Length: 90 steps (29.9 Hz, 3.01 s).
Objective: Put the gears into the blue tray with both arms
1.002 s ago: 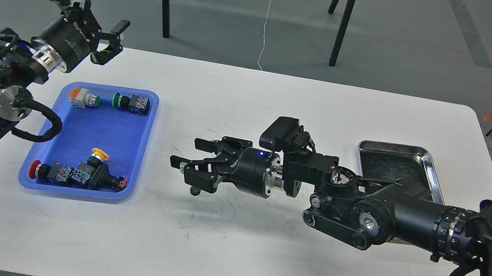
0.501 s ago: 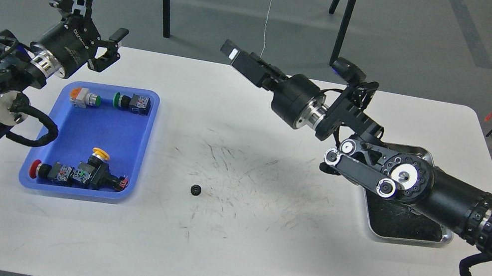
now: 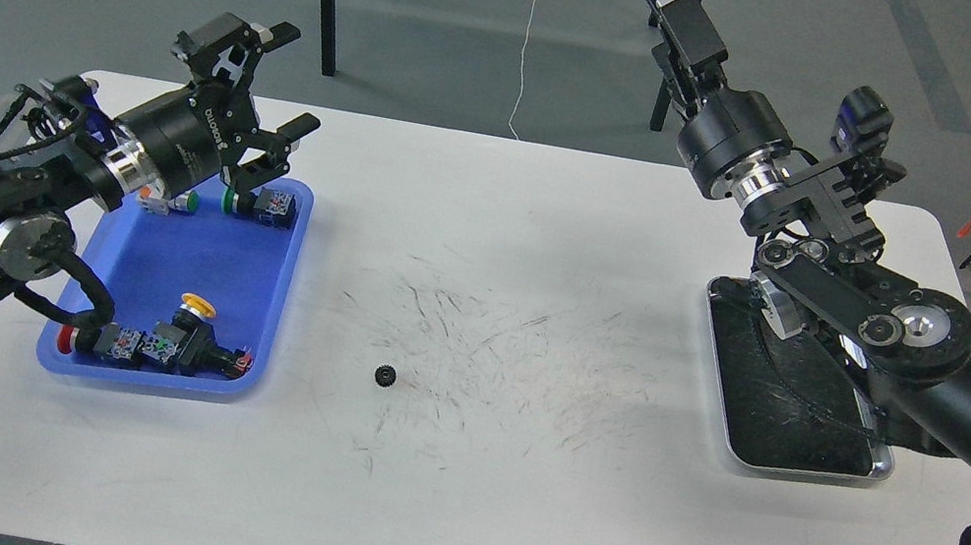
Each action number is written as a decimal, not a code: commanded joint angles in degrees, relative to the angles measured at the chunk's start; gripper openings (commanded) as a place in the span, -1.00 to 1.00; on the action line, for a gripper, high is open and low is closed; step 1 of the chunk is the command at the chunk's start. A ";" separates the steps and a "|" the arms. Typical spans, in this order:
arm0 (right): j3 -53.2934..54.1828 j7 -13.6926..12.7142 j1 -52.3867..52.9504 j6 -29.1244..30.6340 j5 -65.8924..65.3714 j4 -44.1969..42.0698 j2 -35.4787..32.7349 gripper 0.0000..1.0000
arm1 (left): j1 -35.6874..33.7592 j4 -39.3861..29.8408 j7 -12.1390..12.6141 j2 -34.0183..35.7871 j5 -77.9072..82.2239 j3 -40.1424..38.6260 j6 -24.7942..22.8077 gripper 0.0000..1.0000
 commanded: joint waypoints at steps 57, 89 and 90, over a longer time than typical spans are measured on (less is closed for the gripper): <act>6.25 -3.59 -9.99 4.67 24.05 0.16 -8.73 0.92 | 1.85 -23.32 0.00 20.14 1.36 10.19 7.04 1.00; 7.65 -2.63 -12.01 4.41 23.97 0.33 -9.08 0.92 | -10.28 -44.60 0.00 36.05 32.86 14.41 16.48 1.00; 7.74 -2.63 -12.36 4.41 23.97 0.33 -9.00 0.92 | -10.11 -44.69 0.00 36.31 33.30 14.50 15.78 1.00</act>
